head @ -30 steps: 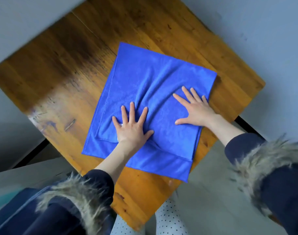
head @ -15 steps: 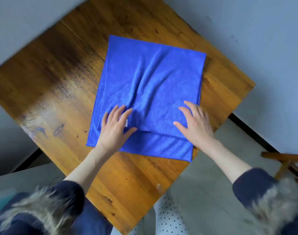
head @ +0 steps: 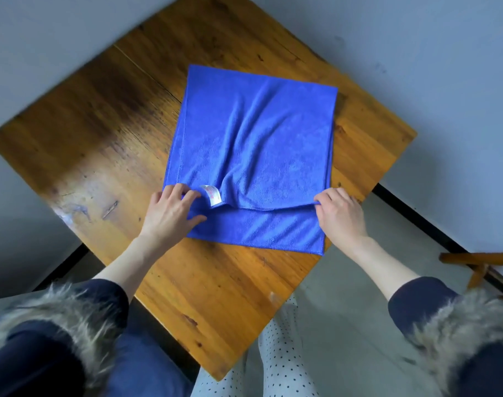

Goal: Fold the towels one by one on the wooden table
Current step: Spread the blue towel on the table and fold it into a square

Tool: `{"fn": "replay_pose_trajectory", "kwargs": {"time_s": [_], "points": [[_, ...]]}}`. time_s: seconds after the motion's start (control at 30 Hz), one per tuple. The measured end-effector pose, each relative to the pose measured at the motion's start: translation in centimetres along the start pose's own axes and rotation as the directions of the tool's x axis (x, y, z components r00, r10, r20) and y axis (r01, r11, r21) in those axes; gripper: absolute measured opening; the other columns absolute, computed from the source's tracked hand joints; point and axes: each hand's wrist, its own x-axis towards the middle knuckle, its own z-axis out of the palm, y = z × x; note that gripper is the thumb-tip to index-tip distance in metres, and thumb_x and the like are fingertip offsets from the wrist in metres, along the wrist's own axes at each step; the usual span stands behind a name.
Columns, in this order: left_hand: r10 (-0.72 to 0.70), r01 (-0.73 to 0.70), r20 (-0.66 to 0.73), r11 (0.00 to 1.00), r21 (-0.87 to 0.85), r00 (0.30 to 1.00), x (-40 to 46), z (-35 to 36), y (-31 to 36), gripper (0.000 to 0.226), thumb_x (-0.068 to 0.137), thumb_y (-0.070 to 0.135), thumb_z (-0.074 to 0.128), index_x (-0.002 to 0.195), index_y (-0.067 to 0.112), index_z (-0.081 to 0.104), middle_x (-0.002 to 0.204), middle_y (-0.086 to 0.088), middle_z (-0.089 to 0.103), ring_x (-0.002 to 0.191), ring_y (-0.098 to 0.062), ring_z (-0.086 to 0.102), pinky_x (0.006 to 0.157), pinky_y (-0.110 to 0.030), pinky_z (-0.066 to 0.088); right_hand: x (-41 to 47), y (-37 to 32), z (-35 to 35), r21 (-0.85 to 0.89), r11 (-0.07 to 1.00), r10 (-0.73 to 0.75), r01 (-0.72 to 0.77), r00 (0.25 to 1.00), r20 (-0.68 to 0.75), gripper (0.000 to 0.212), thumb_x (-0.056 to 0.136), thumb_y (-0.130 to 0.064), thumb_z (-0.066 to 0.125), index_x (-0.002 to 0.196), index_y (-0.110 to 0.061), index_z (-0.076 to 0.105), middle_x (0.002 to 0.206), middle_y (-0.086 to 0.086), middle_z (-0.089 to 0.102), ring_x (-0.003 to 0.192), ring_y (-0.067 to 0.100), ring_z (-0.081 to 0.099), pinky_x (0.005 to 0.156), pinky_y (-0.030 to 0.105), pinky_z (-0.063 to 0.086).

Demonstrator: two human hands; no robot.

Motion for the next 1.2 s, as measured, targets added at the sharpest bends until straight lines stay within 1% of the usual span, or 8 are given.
{"fn": "replay_pose_trajectory", "kwargs": {"time_s": [0.13,0.43,0.7,0.83,0.93,1.0,1.1,1.2], "points": [[-0.017,0.017,-0.027,1.0,0.0,0.999,0.0,0.3,1.7,0.05,0.073,0.039,0.074,0.112,0.012,0.058,0.108,-0.009,0.056,0.1,-0.032,0.053,0.082,-0.042,0.038,0.3,-0.8,-1.7,0.079,0.996,-0.029,0.04,0.99,-0.137,0.008,0.078,0.004,0.062,0.084,0.003,0.067,0.08,0.015,0.067,0.077,0.034,0.063,0.058,0.039,0.051],[-0.241,0.21,-0.168,0.961,-0.182,0.956,1.0,-1.1,2.2,0.02,0.087,0.003,0.046,0.101,0.008,0.059,0.103,-0.012,0.061,0.097,-0.033,0.051,0.082,-0.04,0.032,1.2,-0.1,-4.8,0.149,0.988,0.002,0.041,0.961,-0.277,0.012,0.085,-0.002,0.059,0.089,0.003,0.068,0.09,0.015,0.068,0.083,0.035,0.059,0.069,0.036,0.048],[-0.015,-0.116,-0.537,0.971,-0.21,0.843,-2.6,-4.5,-0.6,0.015,0.087,-0.004,0.052,0.092,0.005,0.062,0.092,-0.011,0.059,0.085,-0.03,0.051,0.083,-0.035,0.032,-2.7,-0.3,-6.7,0.12,0.988,-0.039,0.098,0.906,-0.422,0.015,0.081,0.002,0.064,0.093,-0.002,0.072,0.095,0.012,0.067,0.081,0.032,0.062,0.065,0.03,0.049],[0.043,-0.098,-0.315,0.982,-0.162,0.948,-5.3,-1.0,-1.4,0.018,0.082,-0.007,0.055,0.091,0.007,0.064,0.09,-0.011,0.06,0.082,-0.034,0.055,0.075,-0.042,0.037,-6.4,-1.3,-2.7,0.147,0.989,0.014,0.02,0.973,-0.229,0.019,0.074,0.009,0.068,0.09,0.0,0.073,0.09,0.014,0.068,0.078,0.032,0.065,0.058,0.033,0.053],[-0.008,-0.014,-0.101,0.975,-0.22,0.995,-6.5,0.8,-1.6,0.018,0.081,-0.007,0.059,0.092,0.005,0.068,0.094,-0.015,0.063,0.089,-0.038,0.057,0.076,-0.046,0.043,-8.2,-1.0,0.6,0.11,0.986,0.112,-0.125,0.987,0.117,0.019,0.087,0.001,0.059,0.101,-0.001,0.071,0.107,0.015,0.064,0.097,0.033,0.06,0.071,0.042,0.053],[-0.055,0.023,-0.107,0.96,-0.279,0.993,-6.8,1.2,-1.7,0.02,0.082,-0.007,0.057,0.095,0.004,0.068,0.098,-0.017,0.062,0.091,-0.038,0.056,0.078,-0.046,0.045,-8.6,-0.7,1.9,0.127,0.977,0.152,-0.173,0.975,0.162,0.019,0.09,-0.003,0.055,0.102,-0.001,0.07,0.109,0.015,0.063,0.099,0.033,0.058,0.078,0.043,0.051],[-0.31,0.221,-0.113,0.847,-0.483,0.944,-6.3,1.1,-1.7,0.021,0.087,-0.001,0.053,0.106,0.001,0.062,0.106,-0.02,0.056,0.095,-0.035,0.055,0.085,-0.04,0.044,-8.2,-1.3,2.4,0.291,0.885,0.354,-0.365,0.931,0.091,0.013,0.089,-0.011,0.058,0.092,-0.001,0.066,0.096,0.013,0.063,0.086,0.032,0.06,0.074,0.039,0.049],[-0.618,0.527,0.09,0.575,-0.625,0.781,-4.7,1.0,-2.0,0.028,0.09,0.015,0.055,0.115,0.002,0.056,0.108,-0.02,0.059,0.106,-0.035,0.053,0.093,-0.044,0.043,-6.9,-1.8,2.6,0.395,0.684,0.598,-0.613,0.782,0.178,0.016,0.089,-0.023,0.058,0.093,-0.008,0.061,0.094,0.009,0.067,0.09,0.029,0.06,0.072,0.029,0.04]]}}
